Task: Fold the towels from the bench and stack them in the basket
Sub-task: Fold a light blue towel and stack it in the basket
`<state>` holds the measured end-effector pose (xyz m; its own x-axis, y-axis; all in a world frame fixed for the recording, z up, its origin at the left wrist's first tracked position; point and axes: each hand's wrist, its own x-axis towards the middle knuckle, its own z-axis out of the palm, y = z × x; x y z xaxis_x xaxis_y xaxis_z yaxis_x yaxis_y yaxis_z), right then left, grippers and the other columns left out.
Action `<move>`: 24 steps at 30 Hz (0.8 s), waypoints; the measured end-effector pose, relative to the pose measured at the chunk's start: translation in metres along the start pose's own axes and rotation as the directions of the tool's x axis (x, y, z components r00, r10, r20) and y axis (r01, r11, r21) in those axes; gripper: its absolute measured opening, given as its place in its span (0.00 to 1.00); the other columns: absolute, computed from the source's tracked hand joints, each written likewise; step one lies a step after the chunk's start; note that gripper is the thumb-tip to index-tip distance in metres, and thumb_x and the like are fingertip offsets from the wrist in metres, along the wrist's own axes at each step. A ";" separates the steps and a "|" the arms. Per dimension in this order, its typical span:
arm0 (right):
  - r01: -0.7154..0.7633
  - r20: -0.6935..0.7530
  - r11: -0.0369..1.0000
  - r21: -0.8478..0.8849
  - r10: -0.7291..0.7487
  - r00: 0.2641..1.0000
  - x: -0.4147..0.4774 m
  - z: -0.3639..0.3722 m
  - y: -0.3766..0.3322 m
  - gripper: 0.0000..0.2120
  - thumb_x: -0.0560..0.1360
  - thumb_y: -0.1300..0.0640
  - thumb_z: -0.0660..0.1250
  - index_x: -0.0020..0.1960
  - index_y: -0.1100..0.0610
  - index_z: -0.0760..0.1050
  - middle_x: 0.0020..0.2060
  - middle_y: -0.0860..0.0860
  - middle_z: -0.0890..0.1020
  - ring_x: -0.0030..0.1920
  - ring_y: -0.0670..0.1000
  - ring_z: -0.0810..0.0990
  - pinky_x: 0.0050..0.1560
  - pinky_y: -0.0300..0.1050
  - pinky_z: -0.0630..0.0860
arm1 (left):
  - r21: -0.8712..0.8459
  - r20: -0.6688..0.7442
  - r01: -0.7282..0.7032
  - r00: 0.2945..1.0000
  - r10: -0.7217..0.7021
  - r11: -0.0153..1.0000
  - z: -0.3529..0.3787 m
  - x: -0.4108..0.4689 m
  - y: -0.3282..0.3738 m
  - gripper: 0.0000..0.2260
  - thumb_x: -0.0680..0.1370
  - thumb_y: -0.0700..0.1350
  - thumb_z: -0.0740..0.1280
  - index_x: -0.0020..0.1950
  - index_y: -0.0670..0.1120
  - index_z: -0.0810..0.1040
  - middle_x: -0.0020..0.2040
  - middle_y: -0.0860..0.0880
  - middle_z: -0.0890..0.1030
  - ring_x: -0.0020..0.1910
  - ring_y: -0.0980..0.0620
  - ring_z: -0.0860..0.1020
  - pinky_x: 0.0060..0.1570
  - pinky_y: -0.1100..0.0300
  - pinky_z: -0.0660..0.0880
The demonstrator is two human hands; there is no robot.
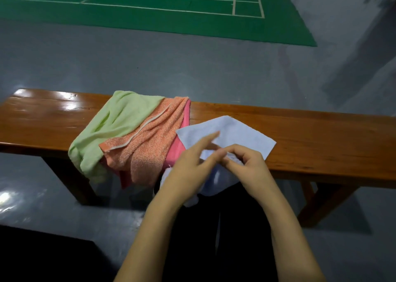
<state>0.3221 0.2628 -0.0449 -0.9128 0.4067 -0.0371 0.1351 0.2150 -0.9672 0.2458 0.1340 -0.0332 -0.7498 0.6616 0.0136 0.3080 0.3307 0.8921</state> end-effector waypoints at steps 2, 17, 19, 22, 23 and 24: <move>-0.012 -0.002 1.000 -0.009 0.012 1.000 0.000 -0.001 0.000 0.04 0.75 0.59 0.69 0.42 0.54 0.81 0.39 0.51 0.84 0.45 0.46 0.81 0.48 0.40 0.76 | 0.008 0.007 -0.028 1.000 0.028 1.000 0.004 0.001 0.000 0.07 0.78 0.49 0.66 0.53 0.51 0.81 0.44 0.55 0.82 0.40 0.62 0.77 0.45 0.67 0.71; 0.111 -0.141 0.993 -0.046 -0.116 0.983 0.006 -0.034 0.012 0.06 0.74 0.63 0.69 0.40 0.55 0.80 0.35 0.42 0.82 0.40 0.39 0.77 0.46 0.33 0.72 | 0.177 -0.301 -0.006 0.952 0.060 0.984 -0.045 0.003 -0.031 0.05 0.75 0.42 0.70 0.43 0.52 0.78 0.42 0.56 0.79 0.45 0.58 0.76 0.47 0.69 0.69; 0.128 -0.112 0.992 -0.006 -0.127 0.986 0.005 -0.027 0.009 0.05 0.74 0.64 0.69 0.41 0.57 0.79 0.35 0.43 0.81 0.40 0.39 0.77 0.46 0.32 0.72 | 0.085 -0.178 -0.049 0.982 0.063 0.995 -0.031 0.002 -0.018 0.12 0.76 0.45 0.69 0.59 0.51 0.76 0.53 0.58 0.79 0.53 0.65 0.75 0.52 0.74 0.68; 0.158 -0.045 0.987 0.016 -0.157 0.987 0.005 -0.015 0.003 0.07 0.74 0.65 0.69 0.40 0.55 0.79 0.35 0.43 0.82 0.41 0.38 0.77 0.46 0.30 0.70 | -0.064 0.020 -0.062 0.998 0.064 0.996 -0.005 0.004 -0.005 0.20 0.77 0.48 0.68 0.68 0.55 0.70 0.59 0.59 0.77 0.50 0.73 0.74 0.54 0.73 0.67; 0.160 -0.034 0.987 0.017 -0.159 0.987 0.006 -0.013 0.002 0.08 0.74 0.66 0.69 0.40 0.55 0.80 0.36 0.44 0.82 0.41 0.39 0.78 0.46 0.30 0.71 | -0.058 0.057 -0.045 0.997 0.048 0.997 0.002 0.005 -0.004 0.17 0.77 0.49 0.68 0.65 0.55 0.73 0.56 0.57 0.79 0.43 0.71 0.75 0.50 0.70 0.69; 0.156 -0.029 0.988 0.011 -0.156 0.987 0.006 -0.013 0.001 0.07 0.73 0.66 0.69 0.41 0.55 0.80 0.37 0.46 0.83 0.41 0.39 0.78 0.47 0.31 0.71 | -0.018 0.073 -0.033 0.997 0.034 0.999 0.007 0.007 -0.007 0.11 0.77 0.50 0.68 0.59 0.54 0.77 0.48 0.55 0.81 0.36 0.68 0.74 0.45 0.67 0.70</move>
<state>0.3219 0.2768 -0.0430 -0.9112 0.3938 0.1212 -0.0132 0.2662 -0.9638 0.2423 0.1410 -0.0420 -0.6944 0.7195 0.0111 0.3220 0.2968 0.8990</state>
